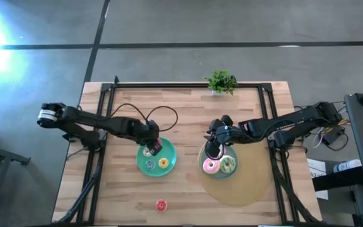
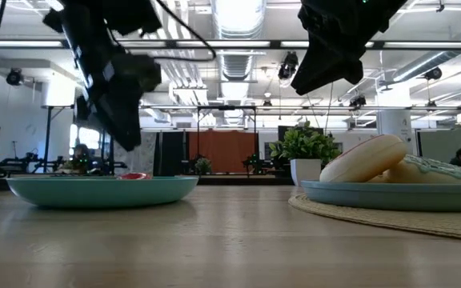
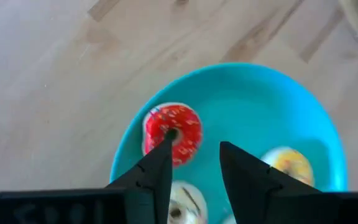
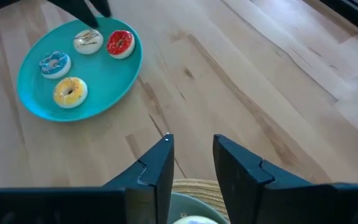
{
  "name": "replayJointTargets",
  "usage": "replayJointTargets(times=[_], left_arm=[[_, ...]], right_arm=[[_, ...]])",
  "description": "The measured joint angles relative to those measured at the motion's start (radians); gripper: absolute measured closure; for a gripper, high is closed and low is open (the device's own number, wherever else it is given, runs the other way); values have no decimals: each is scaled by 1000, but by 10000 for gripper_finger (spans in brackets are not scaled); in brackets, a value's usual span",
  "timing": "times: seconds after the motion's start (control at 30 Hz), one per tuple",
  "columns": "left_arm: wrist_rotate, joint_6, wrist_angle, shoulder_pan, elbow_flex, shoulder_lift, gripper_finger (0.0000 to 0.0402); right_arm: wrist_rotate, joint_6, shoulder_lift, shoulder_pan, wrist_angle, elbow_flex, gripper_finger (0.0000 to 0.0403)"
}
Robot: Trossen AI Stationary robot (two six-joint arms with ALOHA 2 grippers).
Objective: Pick & Place donuts
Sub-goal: Put the small orange donut on the blue plate
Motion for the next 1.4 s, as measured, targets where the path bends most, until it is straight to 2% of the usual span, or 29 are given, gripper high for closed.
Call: replayJointTargets(times=[0.1, 0.3, 0.43, 0.57, 0.77, 0.93, 1.1, 1.4], left_arm=[[20, 7, -10, -68, 29, -38, 294], [47, 7, 98, -342, 66, -71, 294], [3, -85, 193, -519, 78, 14, 294], [-52, -169, 240, -616, 137, 165, 294], [-53, -105, 163, -657, 327, 402, 294], [-6, -93, 66, -658, 436, 514, 294], [9, -96, 83, -667, 454, 526, 294], [10, -106, 113, -671, 379, 526, 294]], right_arm=[[-8, 0, 0, 0, -4, 0, 299], [-27, -16, 0, 0, -5, -4, 300], [-27, -33, 0, 0, -6, -12, 300], [-29, -70, 0, 0, -5, -14, 298], [-38, -102, 0, 0, -5, -14, 306], [-63, -110, 0, 4, -6, -15, 306], [-63, -111, 0, 6, -6, -15, 303], [-63, -111, 0, 6, -5, -15, 311]])
